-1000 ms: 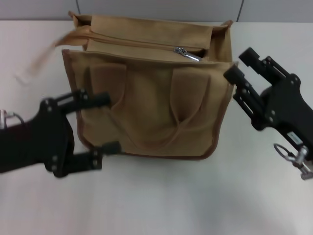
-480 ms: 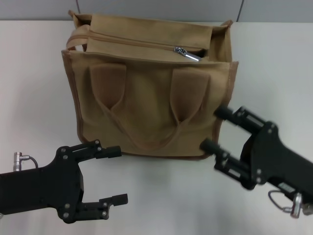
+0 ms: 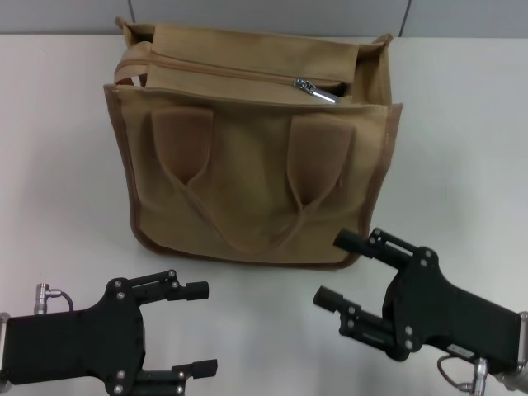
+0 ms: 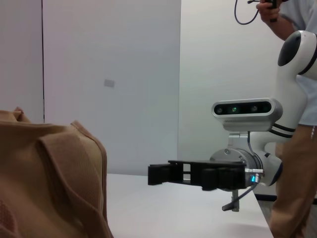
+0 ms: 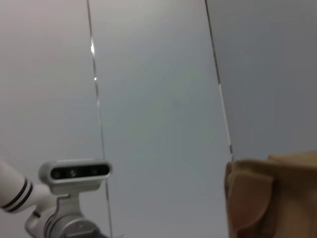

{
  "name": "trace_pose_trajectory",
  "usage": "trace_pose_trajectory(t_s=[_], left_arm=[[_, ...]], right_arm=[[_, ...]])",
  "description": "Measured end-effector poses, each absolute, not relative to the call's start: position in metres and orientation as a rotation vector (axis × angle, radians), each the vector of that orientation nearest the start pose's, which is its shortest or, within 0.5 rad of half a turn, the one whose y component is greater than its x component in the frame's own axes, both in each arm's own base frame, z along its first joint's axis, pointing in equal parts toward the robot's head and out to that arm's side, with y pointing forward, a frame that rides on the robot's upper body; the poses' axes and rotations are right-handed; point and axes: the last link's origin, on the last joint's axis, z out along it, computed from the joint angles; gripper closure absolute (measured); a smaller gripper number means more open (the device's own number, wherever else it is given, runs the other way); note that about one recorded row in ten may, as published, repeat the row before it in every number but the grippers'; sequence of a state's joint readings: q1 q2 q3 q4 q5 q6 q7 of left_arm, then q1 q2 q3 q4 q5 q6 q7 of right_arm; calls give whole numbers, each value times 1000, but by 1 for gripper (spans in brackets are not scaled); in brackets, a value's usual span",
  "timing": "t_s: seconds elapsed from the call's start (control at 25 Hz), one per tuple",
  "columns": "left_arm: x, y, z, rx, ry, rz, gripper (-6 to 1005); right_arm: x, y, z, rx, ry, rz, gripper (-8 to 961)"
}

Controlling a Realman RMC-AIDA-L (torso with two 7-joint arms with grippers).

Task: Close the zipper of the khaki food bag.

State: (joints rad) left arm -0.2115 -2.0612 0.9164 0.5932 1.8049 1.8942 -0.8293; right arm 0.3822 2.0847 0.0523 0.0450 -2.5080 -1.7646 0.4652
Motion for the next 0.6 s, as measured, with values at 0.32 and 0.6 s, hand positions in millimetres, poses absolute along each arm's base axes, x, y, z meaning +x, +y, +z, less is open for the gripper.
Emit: trace_pose_trajectory(t_s=[0.32, 0.6], left_arm=[[-296, 196, -14, -2854, -140, -1002, 217], [-299, 192, -14, -2850, -159, -998, 217]], right_arm=[[269, 200, -87, -2556, 313, 1190, 268], [273, 198, -94, -2575, 348, 1138, 269]])
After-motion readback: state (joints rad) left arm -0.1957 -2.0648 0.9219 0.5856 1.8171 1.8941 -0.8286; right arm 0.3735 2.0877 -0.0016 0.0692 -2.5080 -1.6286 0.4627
